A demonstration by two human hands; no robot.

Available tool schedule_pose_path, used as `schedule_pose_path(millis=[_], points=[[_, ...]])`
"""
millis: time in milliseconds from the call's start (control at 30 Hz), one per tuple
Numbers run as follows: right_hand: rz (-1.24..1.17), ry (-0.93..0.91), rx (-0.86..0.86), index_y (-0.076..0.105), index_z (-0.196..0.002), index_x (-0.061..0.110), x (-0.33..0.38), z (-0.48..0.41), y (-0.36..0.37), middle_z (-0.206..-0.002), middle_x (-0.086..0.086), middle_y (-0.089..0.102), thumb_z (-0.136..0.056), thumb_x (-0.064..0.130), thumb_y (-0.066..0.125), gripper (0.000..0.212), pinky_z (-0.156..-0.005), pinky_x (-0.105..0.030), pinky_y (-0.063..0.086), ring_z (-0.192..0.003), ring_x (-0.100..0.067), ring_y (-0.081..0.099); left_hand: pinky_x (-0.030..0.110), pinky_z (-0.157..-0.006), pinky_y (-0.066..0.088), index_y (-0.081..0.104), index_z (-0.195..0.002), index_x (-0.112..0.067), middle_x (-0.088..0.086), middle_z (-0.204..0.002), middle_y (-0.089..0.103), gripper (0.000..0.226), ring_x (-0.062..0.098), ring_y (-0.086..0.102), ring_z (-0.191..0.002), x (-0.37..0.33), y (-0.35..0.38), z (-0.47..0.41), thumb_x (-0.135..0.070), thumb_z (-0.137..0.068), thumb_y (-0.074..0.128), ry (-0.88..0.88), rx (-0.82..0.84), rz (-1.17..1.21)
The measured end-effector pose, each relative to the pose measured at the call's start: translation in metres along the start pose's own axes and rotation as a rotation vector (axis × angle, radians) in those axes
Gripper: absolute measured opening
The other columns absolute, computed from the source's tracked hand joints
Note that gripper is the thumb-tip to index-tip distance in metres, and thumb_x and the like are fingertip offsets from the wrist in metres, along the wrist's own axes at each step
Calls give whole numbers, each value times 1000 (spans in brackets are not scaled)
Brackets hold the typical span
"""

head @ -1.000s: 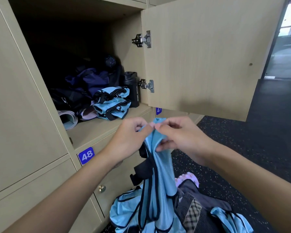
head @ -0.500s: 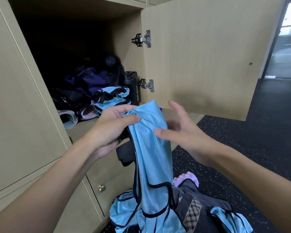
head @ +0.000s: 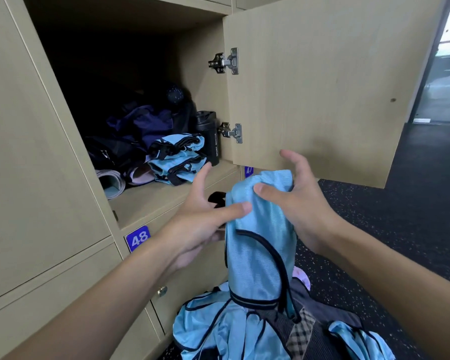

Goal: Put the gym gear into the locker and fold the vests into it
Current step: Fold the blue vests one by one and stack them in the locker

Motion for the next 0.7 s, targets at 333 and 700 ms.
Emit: schedule_pose_path(millis=[333, 700], points=[[55, 21, 249, 34, -141, 44, -8, 9, 21, -116, -9, 69, -76, -6, 78, 93, -87, -40, 58, -99, -22, 72, 56, -96, 53, 69, -106, -18, 29, -101, 70, 33, 29, 65, -86, -29, -30, 2, -1, -80, 78, 257, -307, 119], [45, 3, 252, 56, -131, 13, 16, 8, 11, -97, -1, 72, -84, -6, 69, 53, -78, -26, 58, -85, -13, 71, 9, -96, 41, 47, -133, -51, -19, -149, 37, 85, -6, 34, -136, -39, -25, -2, -42, -61, 92, 310, -50, -429]])
Point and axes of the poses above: each hand's wrist, its own z-axis away from the middle knuckle, its own y-axis out of the palm, x = y × z, the point moved 9 cm from there along -z, towards the middle knuckle
